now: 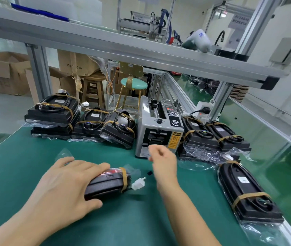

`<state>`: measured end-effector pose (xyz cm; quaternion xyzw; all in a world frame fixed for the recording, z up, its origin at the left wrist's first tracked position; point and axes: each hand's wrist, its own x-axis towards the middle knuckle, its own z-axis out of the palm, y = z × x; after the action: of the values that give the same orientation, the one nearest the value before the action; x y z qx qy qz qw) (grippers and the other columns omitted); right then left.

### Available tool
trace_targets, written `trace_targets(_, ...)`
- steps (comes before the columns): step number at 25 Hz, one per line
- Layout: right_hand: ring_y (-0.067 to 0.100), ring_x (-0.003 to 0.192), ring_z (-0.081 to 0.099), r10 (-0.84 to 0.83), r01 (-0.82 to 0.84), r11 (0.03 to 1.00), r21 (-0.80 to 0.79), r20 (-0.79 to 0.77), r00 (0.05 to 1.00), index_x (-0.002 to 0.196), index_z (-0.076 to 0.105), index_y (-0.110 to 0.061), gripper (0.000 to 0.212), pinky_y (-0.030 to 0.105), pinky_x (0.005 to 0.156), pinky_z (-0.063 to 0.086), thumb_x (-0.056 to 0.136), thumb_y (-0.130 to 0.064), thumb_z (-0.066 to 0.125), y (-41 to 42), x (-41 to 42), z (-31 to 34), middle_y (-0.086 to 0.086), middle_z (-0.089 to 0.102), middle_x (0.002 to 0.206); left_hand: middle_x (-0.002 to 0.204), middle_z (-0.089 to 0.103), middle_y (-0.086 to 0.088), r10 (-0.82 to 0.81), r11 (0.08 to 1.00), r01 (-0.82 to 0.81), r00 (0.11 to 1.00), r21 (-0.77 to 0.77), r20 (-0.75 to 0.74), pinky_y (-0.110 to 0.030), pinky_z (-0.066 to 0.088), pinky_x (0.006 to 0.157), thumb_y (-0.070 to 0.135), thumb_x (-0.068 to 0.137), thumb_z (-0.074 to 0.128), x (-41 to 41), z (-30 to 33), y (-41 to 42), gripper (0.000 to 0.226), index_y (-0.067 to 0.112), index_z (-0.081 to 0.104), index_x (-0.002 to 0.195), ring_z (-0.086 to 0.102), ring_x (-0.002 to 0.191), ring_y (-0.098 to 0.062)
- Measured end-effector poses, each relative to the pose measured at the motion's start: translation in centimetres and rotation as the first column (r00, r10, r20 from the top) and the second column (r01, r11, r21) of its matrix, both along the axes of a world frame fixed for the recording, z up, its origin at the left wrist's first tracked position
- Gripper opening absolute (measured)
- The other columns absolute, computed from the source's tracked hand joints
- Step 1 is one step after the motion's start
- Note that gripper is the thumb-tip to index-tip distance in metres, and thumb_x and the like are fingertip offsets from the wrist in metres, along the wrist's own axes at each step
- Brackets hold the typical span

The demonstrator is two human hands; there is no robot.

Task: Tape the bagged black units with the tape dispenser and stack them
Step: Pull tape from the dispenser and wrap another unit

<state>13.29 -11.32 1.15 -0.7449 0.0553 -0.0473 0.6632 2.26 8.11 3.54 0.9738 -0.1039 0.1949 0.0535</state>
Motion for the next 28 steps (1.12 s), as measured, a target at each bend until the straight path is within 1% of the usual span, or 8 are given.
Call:
trace_targets(2,0.005,0.060,0.047,-0.188,0.193,0.978,0.085,-0.059,0.980,0.085,0.071,-0.022,0.015,0.016,0.057,0.039,0.092,-0.016,0.059,-1.3,1.5,0.1,-0.009,0.059,0.071,0.095,0.068,0.022,0.078,0.996,-0.083,0.989,-0.037,-0.123,-0.029,0.051,0.068,0.051,0.044,0.087,-0.1,0.1,-0.2,0.076,0.037,0.066,0.116,0.069,0.076,-0.016)
trace_targets(6,0.006,0.067,0.054,-0.263,0.268,0.959,0.088,-0.065,0.963,0.067,0.065,-0.027,0.028,0.019,0.062,0.040,0.090,-0.012,0.060,-1.3,3.5,0.6,-0.012,0.065,0.077,0.122,0.051,0.028,0.254,0.965,-0.258,0.964,-0.049,-0.080,-0.020,0.041,0.075,0.065,0.078,0.055,0.3,0.0,-1.4,0.069,0.054,0.026,0.139,0.058,0.106,-0.004)
trace_targets(11,0.008,0.073,0.054,-0.304,0.320,0.943,0.087,-0.159,0.939,0.076,0.068,-0.019,0.012,0.031,0.078,0.042,0.087,-0.017,0.070,-0.6,5.2,0.8,-0.010,0.062,0.075,0.119,0.054,0.024,0.312,0.945,-0.320,0.944,-0.066,-0.108,-0.023,0.041,0.073,0.063,0.078,0.056,1.1,-0.3,-1.8,0.069,0.053,0.026,0.140,0.060,0.103,-0.008)
trace_targets(18,0.018,0.057,0.040,-0.367,0.430,0.878,0.209,-0.282,0.886,0.068,0.055,-0.016,0.023,0.028,0.059,0.040,0.083,-0.014,0.072,0.7,6.1,1.1,0.004,0.052,0.072,0.118,0.054,0.022,0.367,0.926,-0.375,0.920,-0.041,-0.135,-0.023,0.039,0.071,0.062,0.078,0.056,1.4,-0.1,-1.8,0.068,0.053,0.026,0.139,0.059,0.103,-0.008)
trace_targets(20,0.014,0.057,0.039,-0.268,0.350,0.898,0.265,-0.302,0.915,0.071,0.056,-0.016,0.019,0.024,0.053,0.032,0.085,-0.016,0.070,0.8,4.4,2.0,0.001,0.051,0.072,0.114,0.056,0.020,0.379,0.917,-0.393,0.912,-0.072,-0.153,-0.025,0.038,0.069,0.060,0.077,0.060,1.4,0.0,-1.7,0.067,0.052,0.030,0.137,0.060,0.101,-0.011)
trace_targets(22,0.011,0.065,0.049,0.025,0.037,0.961,0.276,-0.218,0.976,0.076,0.068,-0.021,0.010,0.022,0.060,0.033,0.083,-0.026,0.071,1.3,1.2,2.8,-0.007,0.059,0.075,0.111,0.057,0.018,0.398,0.908,-0.412,0.905,-0.078,-0.148,-0.025,0.036,0.068,0.059,0.075,0.061,1.6,-0.1,-1.7,0.067,0.052,0.032,0.135,0.060,0.100,-0.012)
trace_targets(25,-0.020,0.090,0.056,0.441,-0.414,0.887,0.205,-0.108,0.891,0.073,0.077,-0.028,0.007,0.014,0.076,0.033,0.078,-0.030,0.072,3.0,-3.8,2.7,-0.020,0.061,0.118,0.107,0.059,0.015,0.412,0.900,-0.426,0.901,-0.091,-0.137,-0.025,0.036,0.067,0.056,0.073,0.064,1.8,-0.3,-1.7,0.065,0.049,0.038,0.132,0.060,0.098,-0.013)
trace_targets(28,-0.024,0.103,0.047,0.425,-0.408,0.897,0.170,-0.075,0.902,0.080,0.075,-0.006,0.015,0.010,0.079,0.033,0.087,-0.015,0.066,3.7,-4.7,1.0,-0.012,0.050,0.134,0.108,0.058,0.015,0.414,0.900,-0.426,0.902,-0.090,-0.124,-0.025,0.038,0.070,0.057,0.074,0.064,1.6,-0.6,-2.1,0.067,0.050,0.035,0.135,0.060,0.100,-0.012)
